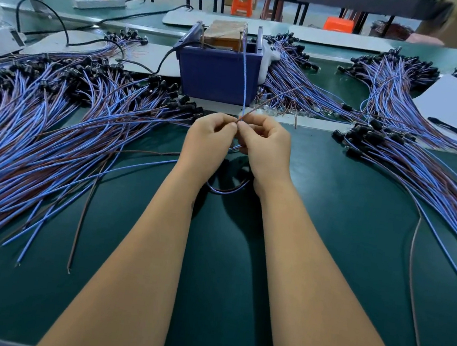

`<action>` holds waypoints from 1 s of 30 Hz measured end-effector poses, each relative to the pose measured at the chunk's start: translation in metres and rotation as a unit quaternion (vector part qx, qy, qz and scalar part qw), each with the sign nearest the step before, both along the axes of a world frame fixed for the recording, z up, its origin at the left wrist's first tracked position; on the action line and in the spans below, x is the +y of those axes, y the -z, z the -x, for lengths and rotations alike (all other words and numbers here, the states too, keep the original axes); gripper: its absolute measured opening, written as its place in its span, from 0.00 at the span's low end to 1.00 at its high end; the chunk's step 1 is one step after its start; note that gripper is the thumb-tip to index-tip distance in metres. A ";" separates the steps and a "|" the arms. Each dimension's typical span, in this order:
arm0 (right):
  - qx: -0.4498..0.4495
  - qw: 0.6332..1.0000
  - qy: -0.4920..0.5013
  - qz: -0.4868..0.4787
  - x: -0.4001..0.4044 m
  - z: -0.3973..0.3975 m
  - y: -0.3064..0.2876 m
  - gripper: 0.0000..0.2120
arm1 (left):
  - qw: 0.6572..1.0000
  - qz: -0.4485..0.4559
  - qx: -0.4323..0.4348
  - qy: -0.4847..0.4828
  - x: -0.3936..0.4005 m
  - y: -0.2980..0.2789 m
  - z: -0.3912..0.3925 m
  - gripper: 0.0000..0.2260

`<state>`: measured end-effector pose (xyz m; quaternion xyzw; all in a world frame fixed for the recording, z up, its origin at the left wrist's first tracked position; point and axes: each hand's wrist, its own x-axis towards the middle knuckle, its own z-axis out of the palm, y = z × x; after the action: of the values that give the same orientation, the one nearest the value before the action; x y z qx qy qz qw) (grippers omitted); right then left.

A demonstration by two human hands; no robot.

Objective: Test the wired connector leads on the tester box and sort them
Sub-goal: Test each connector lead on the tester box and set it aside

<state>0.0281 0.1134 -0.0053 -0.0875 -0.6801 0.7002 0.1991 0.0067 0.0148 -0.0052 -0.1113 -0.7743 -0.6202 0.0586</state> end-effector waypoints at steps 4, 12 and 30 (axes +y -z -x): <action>0.015 0.999 -0.034 -0.026 0.004 -0.007 -0.002 0.06 | 0.991 -0.113 -0.041 0.054 0.001 -0.002 -0.005 0.08; -0.045 0.954 -0.084 -0.286 0.005 -0.013 -0.007 0.09 | 0.980 -0.189 -0.052 0.029 0.001 -0.004 -0.003 0.10; -0.039 0.883 -0.149 -0.443 -0.010 -0.018 -0.020 0.05 | 0.881 -0.467 -0.079 0.015 -0.018 -0.019 0.001 0.11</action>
<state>0.0464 0.1037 0.0150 0.0851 -0.9318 0.3430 0.0834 0.0060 -0.0035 0.0143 -0.0336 -0.3957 -0.9172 0.0330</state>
